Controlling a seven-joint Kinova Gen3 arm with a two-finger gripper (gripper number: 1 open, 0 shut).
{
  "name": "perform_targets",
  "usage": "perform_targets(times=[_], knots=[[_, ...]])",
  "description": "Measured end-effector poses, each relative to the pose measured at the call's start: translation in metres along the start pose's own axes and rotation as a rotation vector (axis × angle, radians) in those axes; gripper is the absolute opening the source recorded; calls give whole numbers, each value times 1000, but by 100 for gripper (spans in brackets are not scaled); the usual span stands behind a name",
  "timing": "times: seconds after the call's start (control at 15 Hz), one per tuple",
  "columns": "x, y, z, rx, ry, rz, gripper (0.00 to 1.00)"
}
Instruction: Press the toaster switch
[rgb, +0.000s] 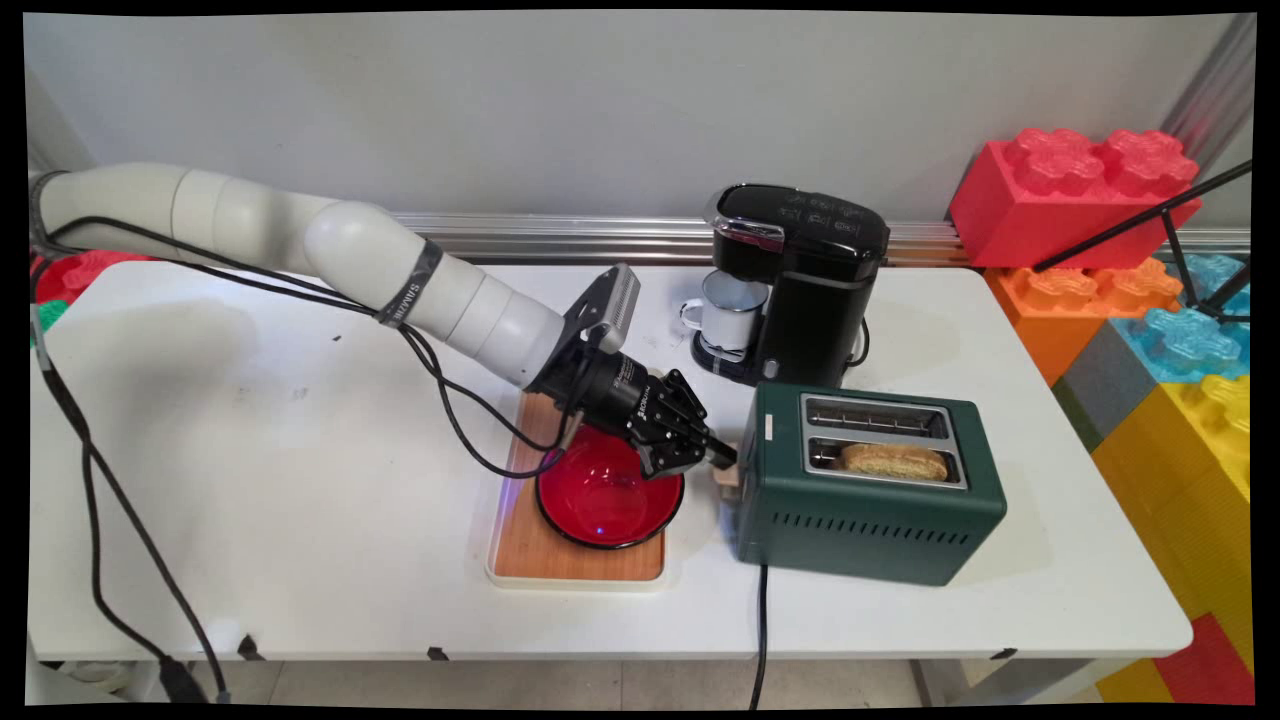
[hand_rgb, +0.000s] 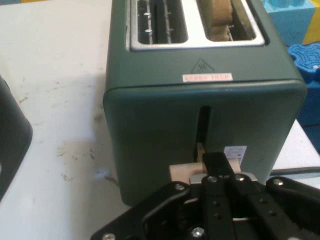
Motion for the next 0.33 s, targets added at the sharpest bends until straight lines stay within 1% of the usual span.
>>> perform_targets(times=[0.33], knots=[[-5, 0, 4, 1, -6, -3, 0]])
